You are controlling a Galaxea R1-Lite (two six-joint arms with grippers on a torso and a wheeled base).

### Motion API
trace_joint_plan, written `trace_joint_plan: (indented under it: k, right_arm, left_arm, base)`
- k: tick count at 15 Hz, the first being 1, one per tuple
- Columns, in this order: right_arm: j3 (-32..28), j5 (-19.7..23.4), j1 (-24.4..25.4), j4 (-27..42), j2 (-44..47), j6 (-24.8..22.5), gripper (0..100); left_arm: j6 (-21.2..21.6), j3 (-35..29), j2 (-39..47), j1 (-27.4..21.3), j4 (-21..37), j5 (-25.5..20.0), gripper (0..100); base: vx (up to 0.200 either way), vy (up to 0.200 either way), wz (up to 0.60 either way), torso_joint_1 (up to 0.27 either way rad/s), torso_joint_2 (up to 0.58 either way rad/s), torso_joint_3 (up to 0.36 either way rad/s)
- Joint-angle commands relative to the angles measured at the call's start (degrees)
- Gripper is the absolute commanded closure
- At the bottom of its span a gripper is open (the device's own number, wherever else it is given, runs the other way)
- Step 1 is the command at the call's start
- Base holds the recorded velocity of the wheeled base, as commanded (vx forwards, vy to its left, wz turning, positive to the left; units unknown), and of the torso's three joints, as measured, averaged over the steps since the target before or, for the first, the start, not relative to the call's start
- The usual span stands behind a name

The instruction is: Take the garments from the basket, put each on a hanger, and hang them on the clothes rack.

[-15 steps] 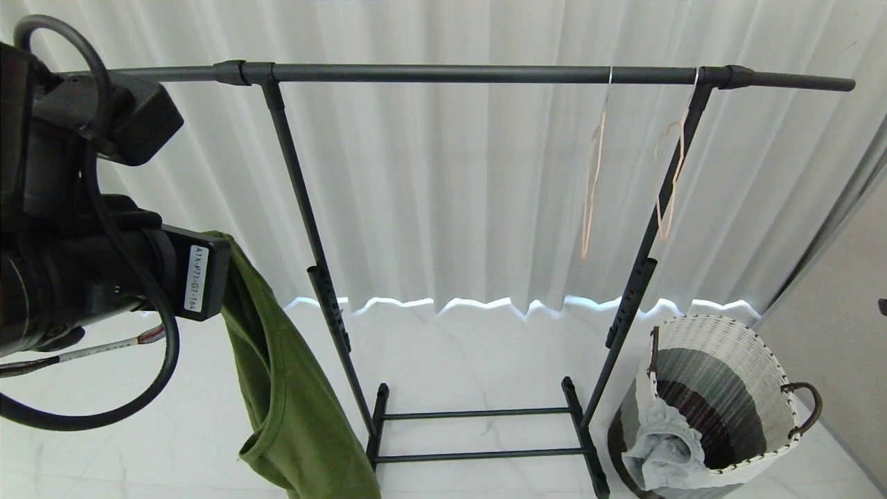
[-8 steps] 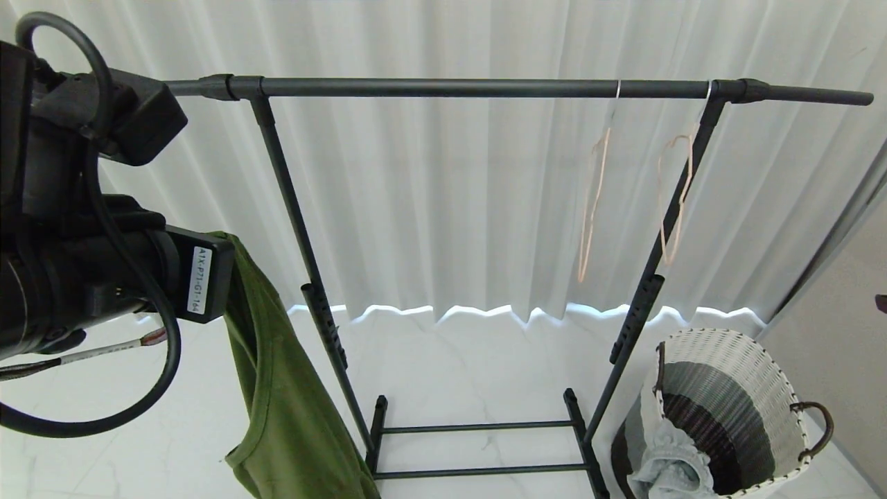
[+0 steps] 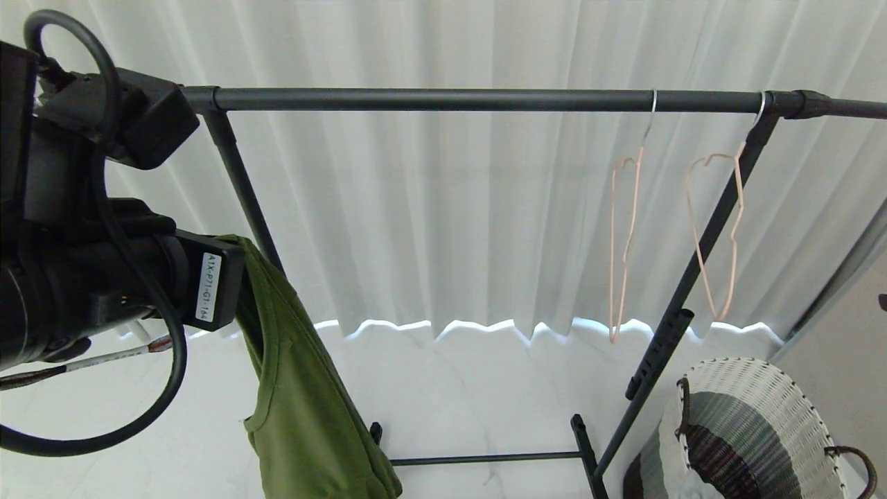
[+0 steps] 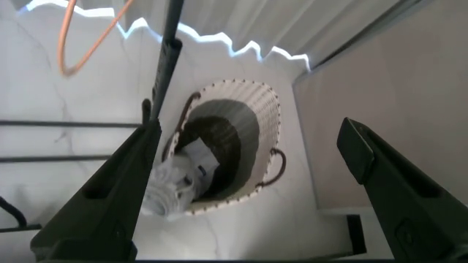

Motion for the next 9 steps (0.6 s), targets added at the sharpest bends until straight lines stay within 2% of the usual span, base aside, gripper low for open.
trace_joint_plan:
  k: [1,3,6,8,9]
  right_arm:
    - [0.1,0.0,0.0,-0.1,0.1,0.0,0]
    - [0.1,0.0,0.0,0.0,0.1,0.0,0]
    - [0.7,0.8,0.0,-0.9,0.3,0.5,0]
    - [3.4,5.4,0.0,-6.2,0.4,2.0,0]
    - [4.6,6.3,0.0,-9.1,1.5,2.6,0]
  left_arm:
    - [0.0,0.1,0.1,0.0,0.0,0.0,100]
    - [0.0,0.1,0.1,0.0,0.0,0.0,100]
    - [0.0,0.6,0.0,-0.1,0.0,0.0,100]
    - [0.0,2.5,-0.6,-0.4,0.0,0.1,100]
    - [0.0,3.4,-1.4,-0.5,0.0,0.0,100]
  base:
    - [0.200,0.000,0.00,-0.002,0.00,0.002]
    - [0.200,0.000,0.00,0.005,0.00,0.000]
    - [0.000,0.000,0.00,0.000,0.00,0.000]
    - [0.000,0.000,0.00,0.000,0.00,0.000]
    - [0.000,0.000,0.00,0.000,0.00,0.000]
